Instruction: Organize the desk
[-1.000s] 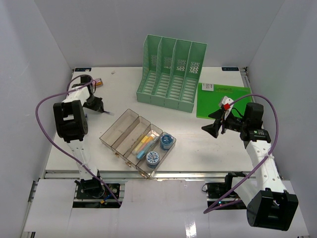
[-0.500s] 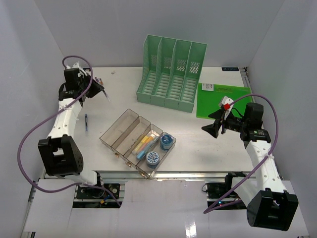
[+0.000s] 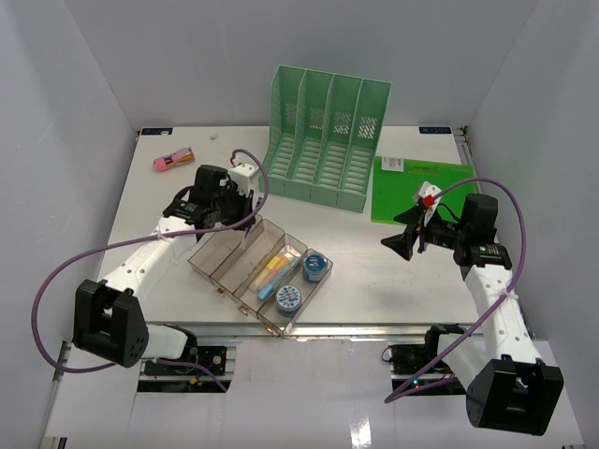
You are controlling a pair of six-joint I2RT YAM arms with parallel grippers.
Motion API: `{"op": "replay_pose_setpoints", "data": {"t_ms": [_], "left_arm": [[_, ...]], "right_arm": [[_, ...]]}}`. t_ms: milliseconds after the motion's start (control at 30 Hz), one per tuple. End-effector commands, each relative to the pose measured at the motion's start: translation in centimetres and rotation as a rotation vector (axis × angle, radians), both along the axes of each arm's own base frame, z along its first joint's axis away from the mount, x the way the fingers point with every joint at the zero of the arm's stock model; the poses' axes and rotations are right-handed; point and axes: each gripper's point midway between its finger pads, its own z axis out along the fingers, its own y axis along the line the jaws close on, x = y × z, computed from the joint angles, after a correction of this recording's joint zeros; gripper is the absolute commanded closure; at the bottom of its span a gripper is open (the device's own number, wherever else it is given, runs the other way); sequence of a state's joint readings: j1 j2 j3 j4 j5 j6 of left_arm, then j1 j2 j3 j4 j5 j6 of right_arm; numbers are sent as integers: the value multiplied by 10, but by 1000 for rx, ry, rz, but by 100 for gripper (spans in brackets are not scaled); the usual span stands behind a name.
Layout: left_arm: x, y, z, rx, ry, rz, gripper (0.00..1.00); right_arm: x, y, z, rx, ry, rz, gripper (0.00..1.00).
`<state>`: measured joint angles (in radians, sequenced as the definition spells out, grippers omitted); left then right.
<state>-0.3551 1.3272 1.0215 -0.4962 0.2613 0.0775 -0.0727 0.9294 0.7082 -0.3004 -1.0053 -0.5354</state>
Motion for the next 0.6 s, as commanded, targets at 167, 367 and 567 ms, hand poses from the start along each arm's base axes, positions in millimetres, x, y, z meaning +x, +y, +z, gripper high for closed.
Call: {"op": "replay_pose_setpoints", "data": {"t_ms": [167, 367, 567], "left_arm": [[-20, 3, -26, 222, -47, -127, 98], [-24, 4, -39, 237, -7, -98, 81], [-20, 11, -32, 240, -28, -23, 46]], "right_arm": [[0, 0, 4, 3, -12, 12, 21], [1, 0, 3, 2, -11, 11, 21], [0, 0, 4, 3, -15, 13, 21]]}}
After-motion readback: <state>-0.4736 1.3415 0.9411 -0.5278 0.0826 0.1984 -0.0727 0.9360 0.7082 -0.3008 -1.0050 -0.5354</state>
